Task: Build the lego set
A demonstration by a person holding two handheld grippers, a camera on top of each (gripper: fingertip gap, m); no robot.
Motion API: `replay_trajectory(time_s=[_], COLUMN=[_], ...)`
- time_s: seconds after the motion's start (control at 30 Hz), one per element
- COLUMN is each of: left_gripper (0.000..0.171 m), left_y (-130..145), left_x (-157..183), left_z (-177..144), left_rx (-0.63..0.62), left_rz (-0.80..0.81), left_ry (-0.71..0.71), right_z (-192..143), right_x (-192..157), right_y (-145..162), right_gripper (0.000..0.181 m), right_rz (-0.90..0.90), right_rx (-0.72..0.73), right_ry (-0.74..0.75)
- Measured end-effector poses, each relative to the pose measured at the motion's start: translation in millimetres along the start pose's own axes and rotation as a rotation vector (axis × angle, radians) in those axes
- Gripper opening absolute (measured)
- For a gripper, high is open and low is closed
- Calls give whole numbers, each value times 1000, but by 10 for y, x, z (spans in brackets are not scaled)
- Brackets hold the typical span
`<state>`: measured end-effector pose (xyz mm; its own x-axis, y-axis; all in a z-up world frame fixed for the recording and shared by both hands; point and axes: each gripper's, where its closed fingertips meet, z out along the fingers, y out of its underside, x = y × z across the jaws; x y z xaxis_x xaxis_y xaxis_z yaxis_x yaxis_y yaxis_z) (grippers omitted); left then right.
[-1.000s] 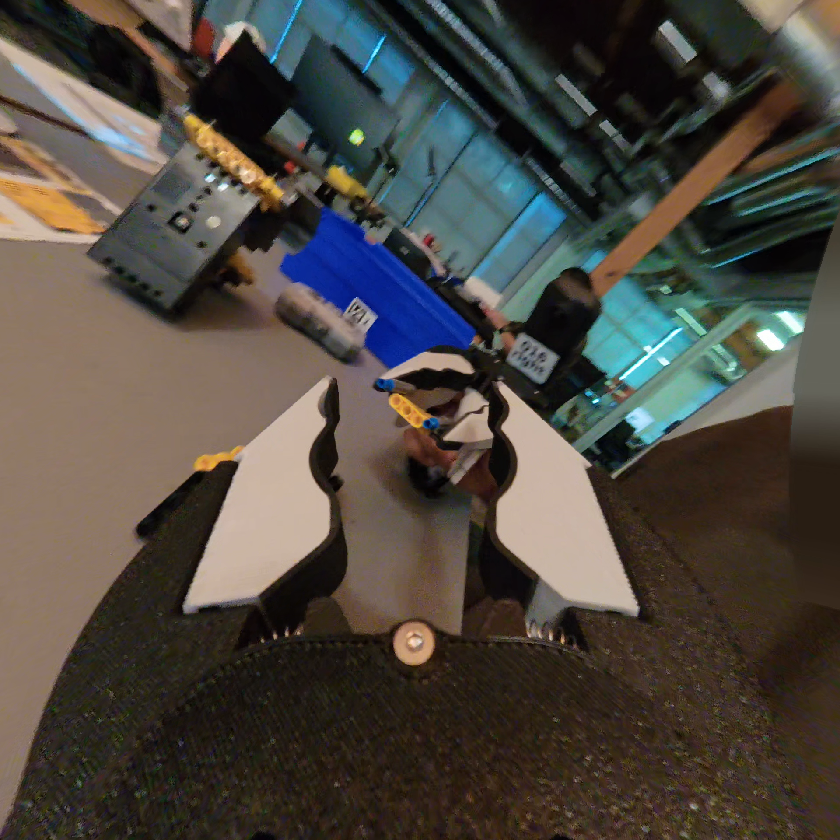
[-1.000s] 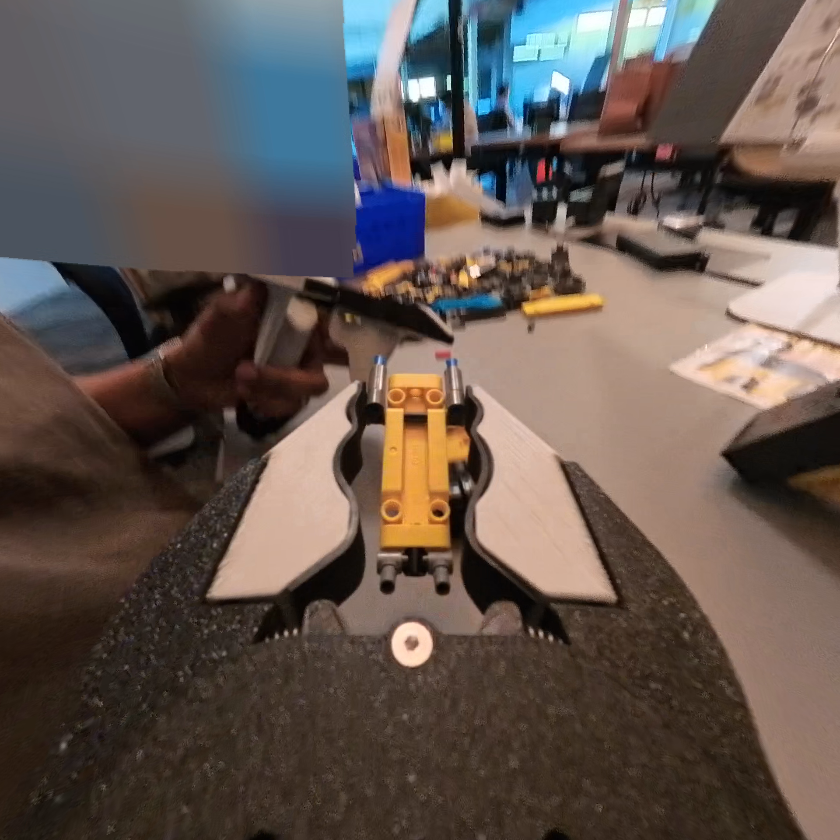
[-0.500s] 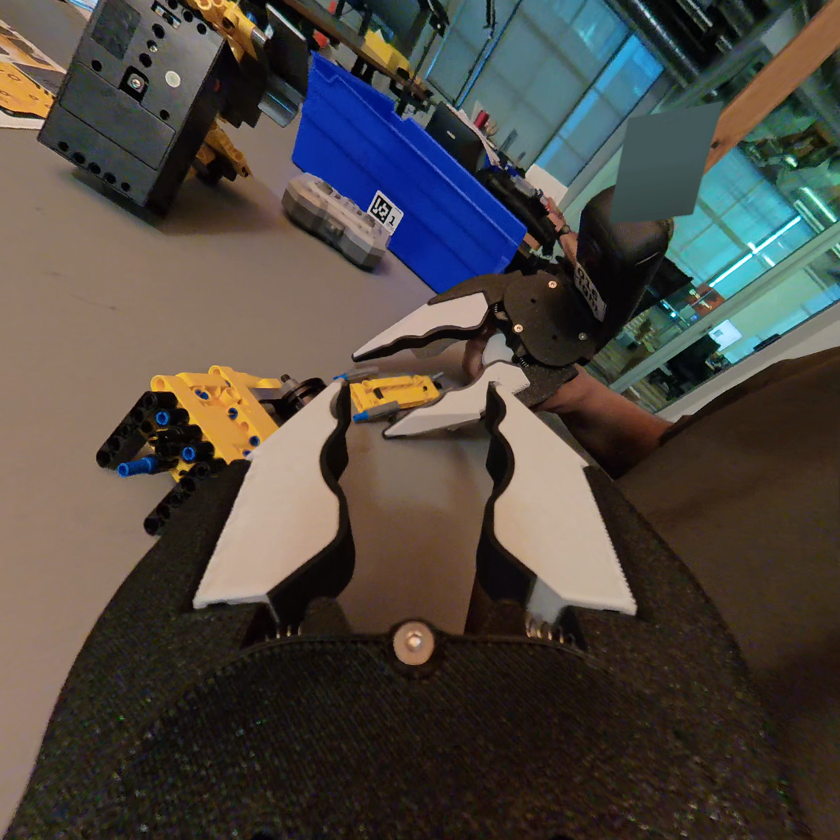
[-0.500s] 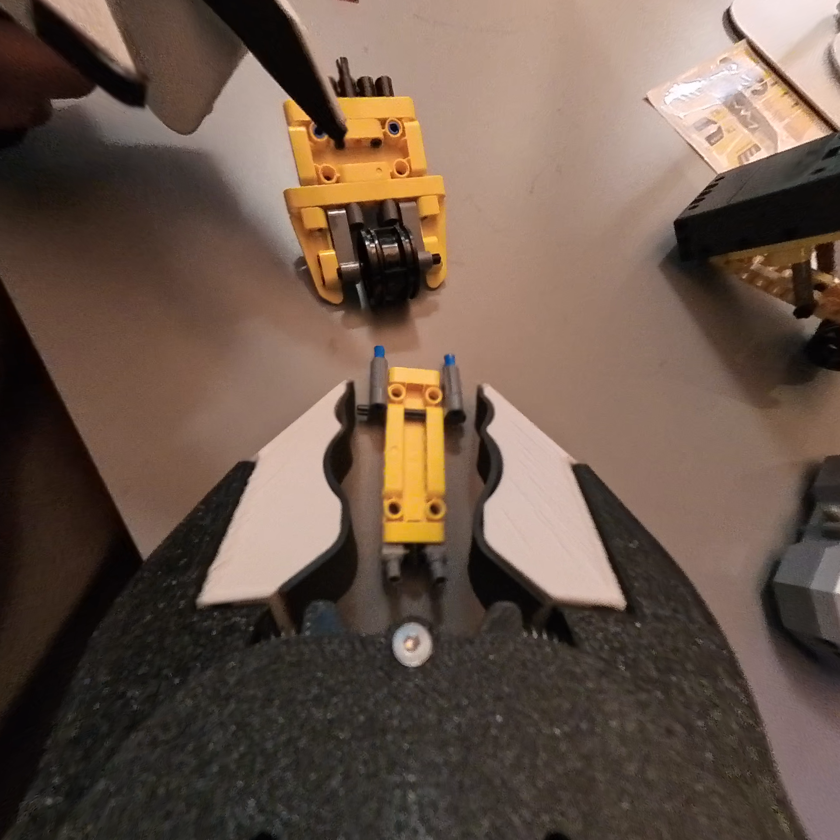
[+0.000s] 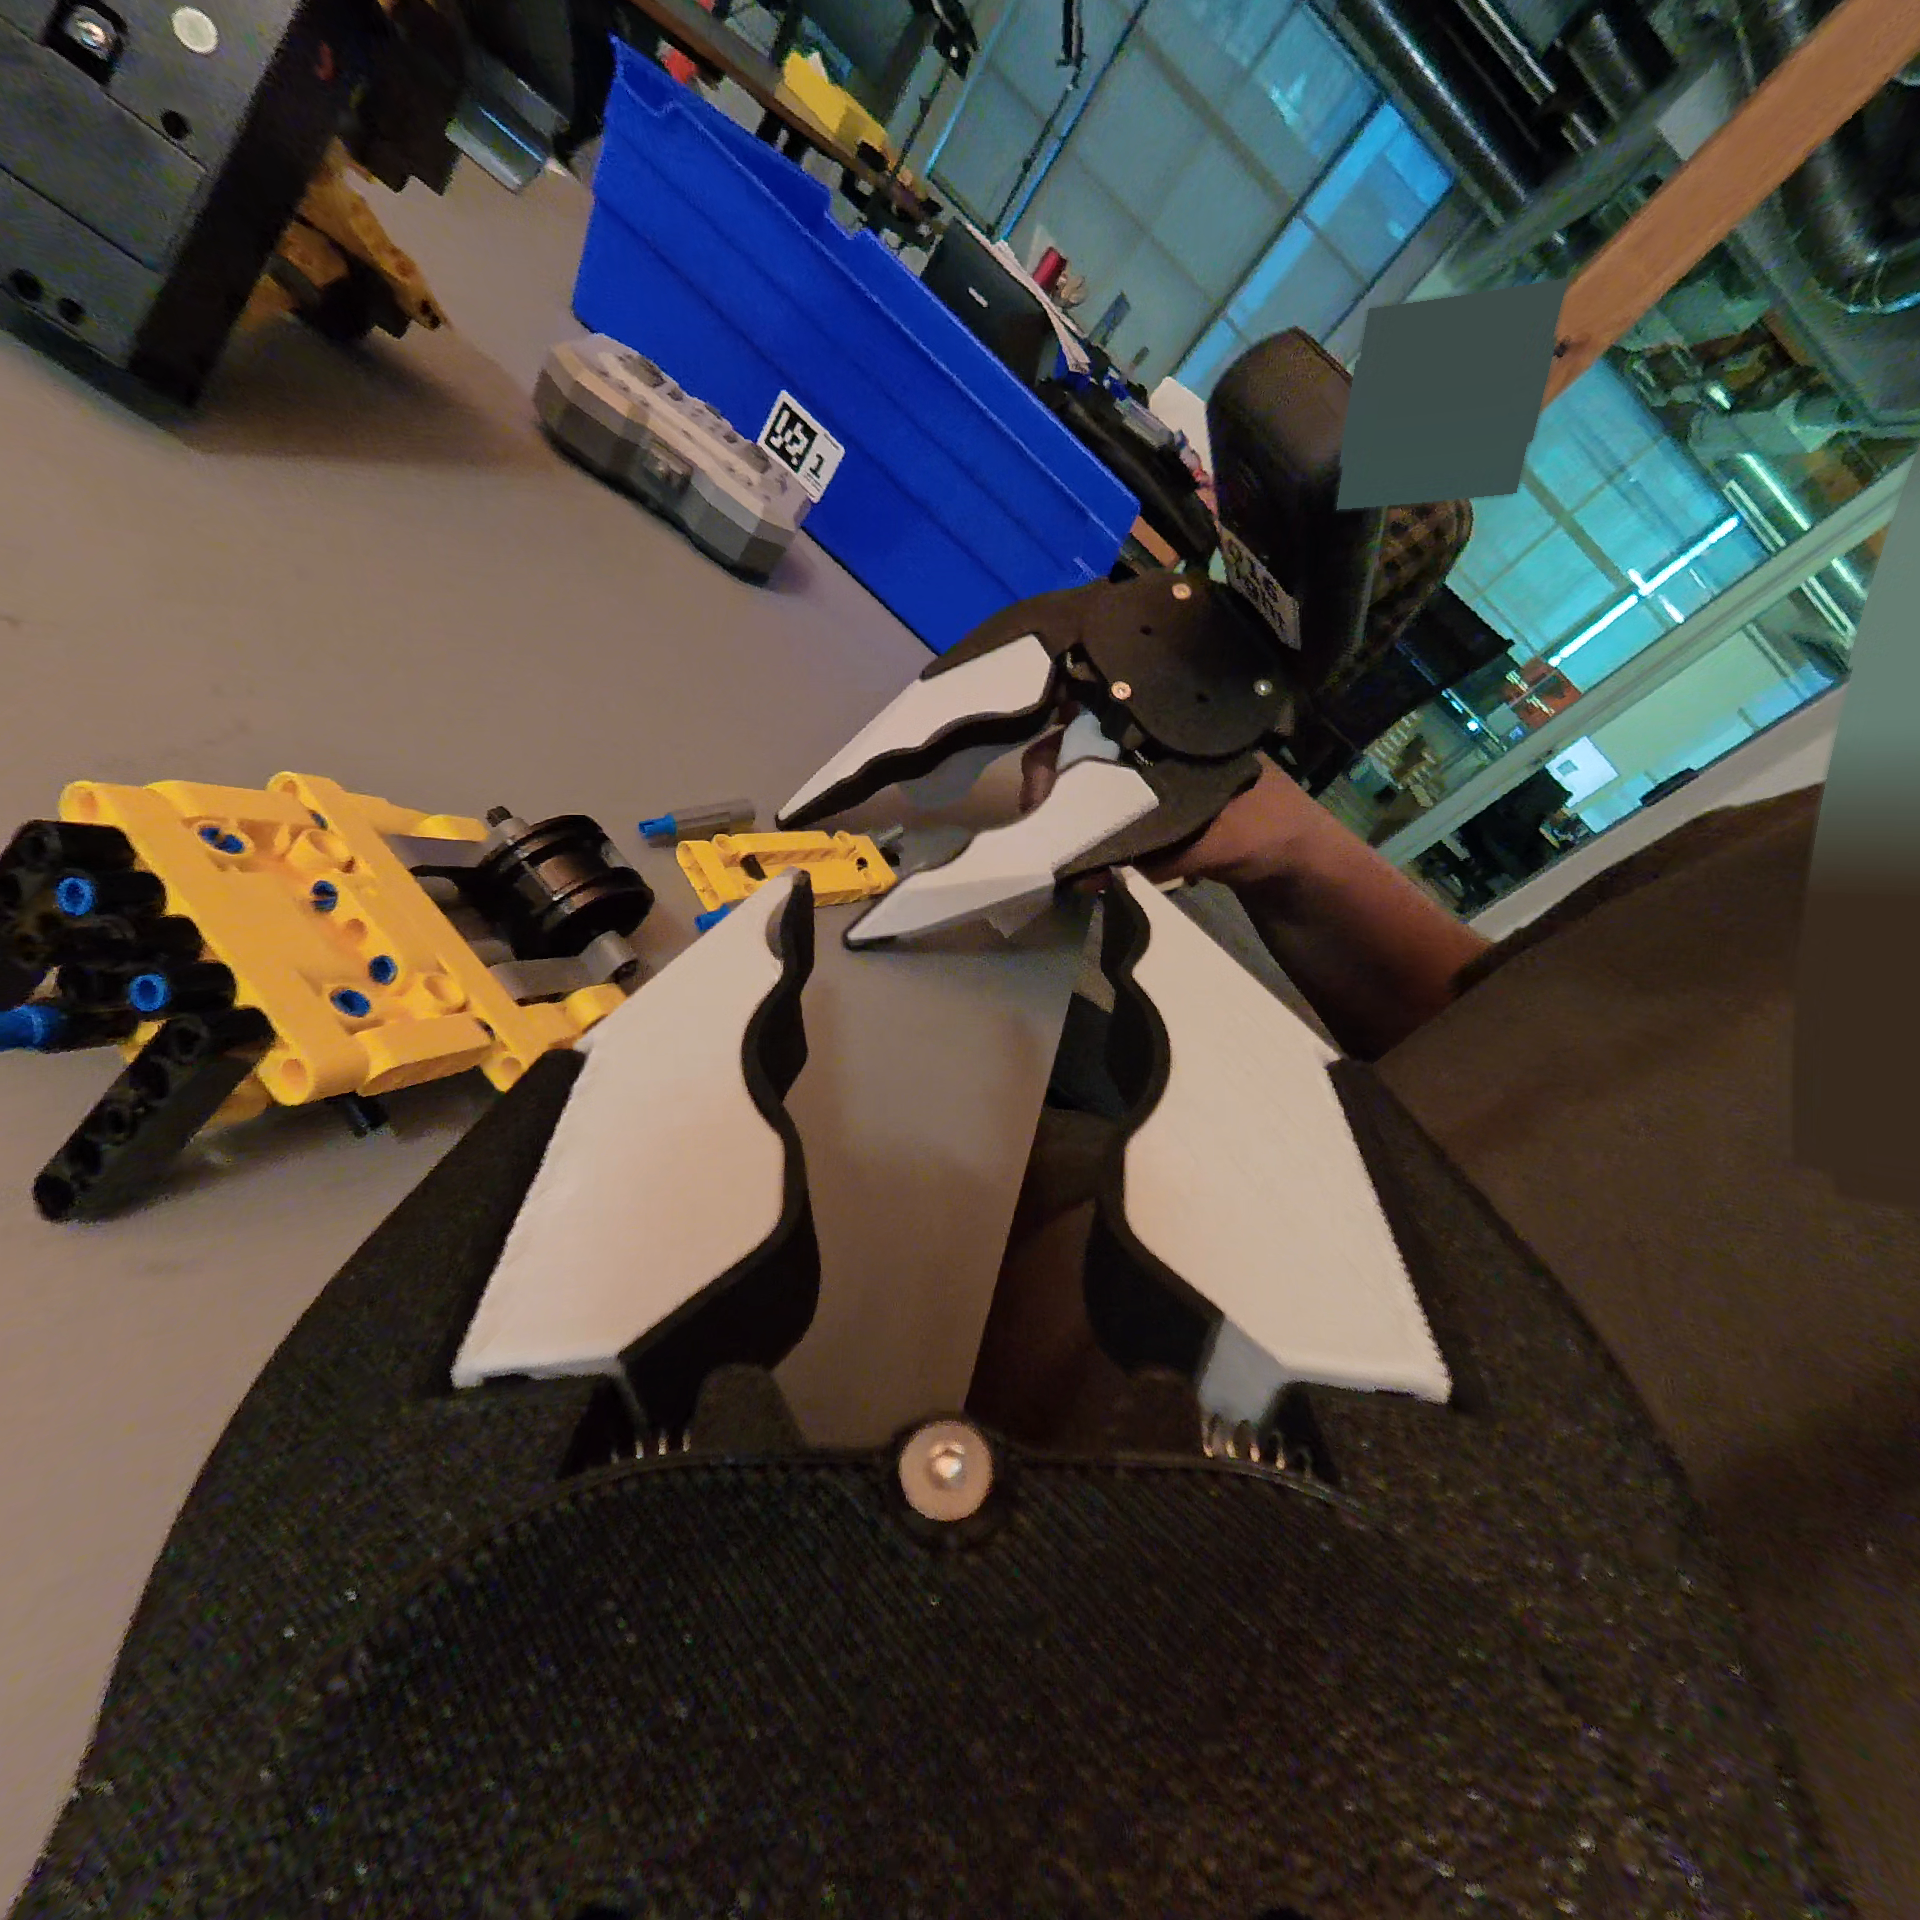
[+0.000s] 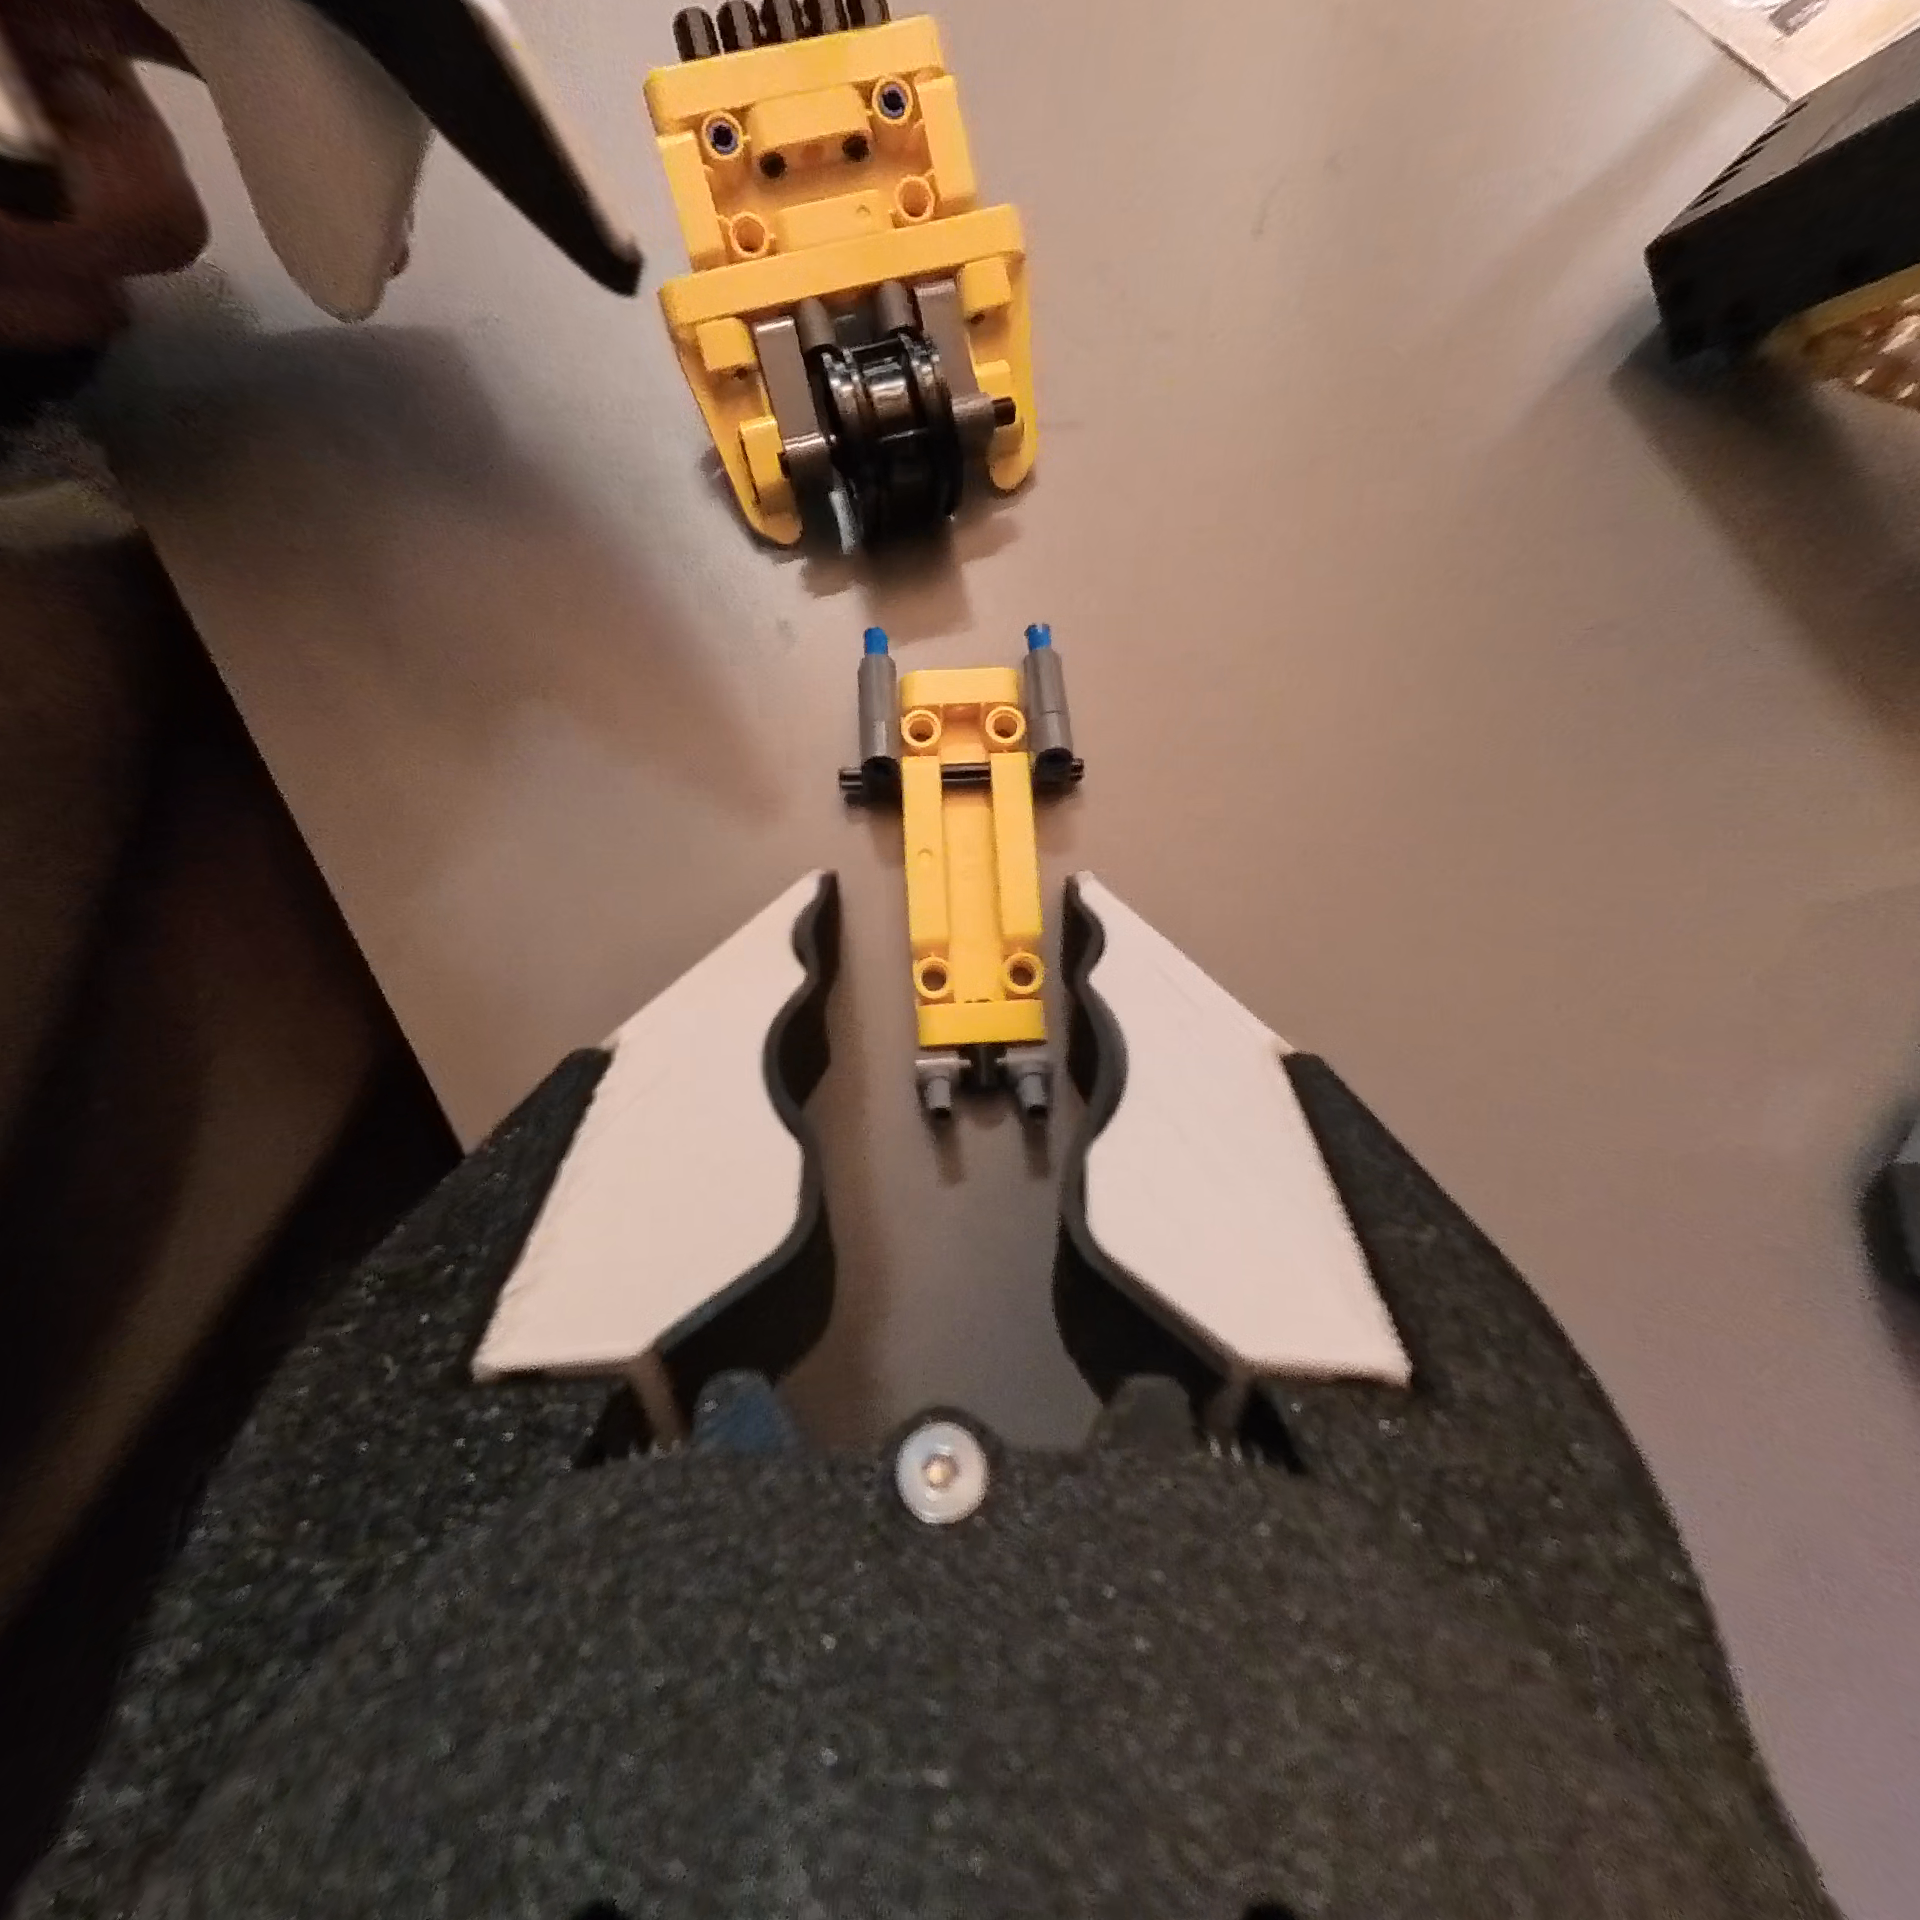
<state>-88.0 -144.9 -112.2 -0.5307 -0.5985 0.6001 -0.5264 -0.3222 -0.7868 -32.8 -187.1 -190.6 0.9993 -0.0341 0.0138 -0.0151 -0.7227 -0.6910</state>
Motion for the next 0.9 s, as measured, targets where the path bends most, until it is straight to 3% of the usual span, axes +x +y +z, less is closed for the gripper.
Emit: replay_trajectory(time_s=[0.1,0.2,0.4,0.5,0.6,0.9], left_gripper=[51,51,28,21,6,2], left_y=[27,17,-300,-512,-661,-679], left_x=[14,25,-116,-99,-80,-80], left_z=[25,36,-43,-92,-172,-233], left_rx=[-8,9,236,335,409,434], left_rz=[-2,-18,-27,-39,-26,-31], left_ry=[6,9,-113,-114,-126,-137], right_z=[-2,11,-371,-426,-387,-388], right_x=[44,112,45,-30,-112,-143], right_y=[-3,-83,-841,-1053,-1133,-1200], right_gripper=[24,23,23,23,23,23], right_rz=[-43,-104,-175,-177,-232,-238], right_rx=[-19,23,436,561,579,594], right_ry=[-15,71,272,340,394,430])
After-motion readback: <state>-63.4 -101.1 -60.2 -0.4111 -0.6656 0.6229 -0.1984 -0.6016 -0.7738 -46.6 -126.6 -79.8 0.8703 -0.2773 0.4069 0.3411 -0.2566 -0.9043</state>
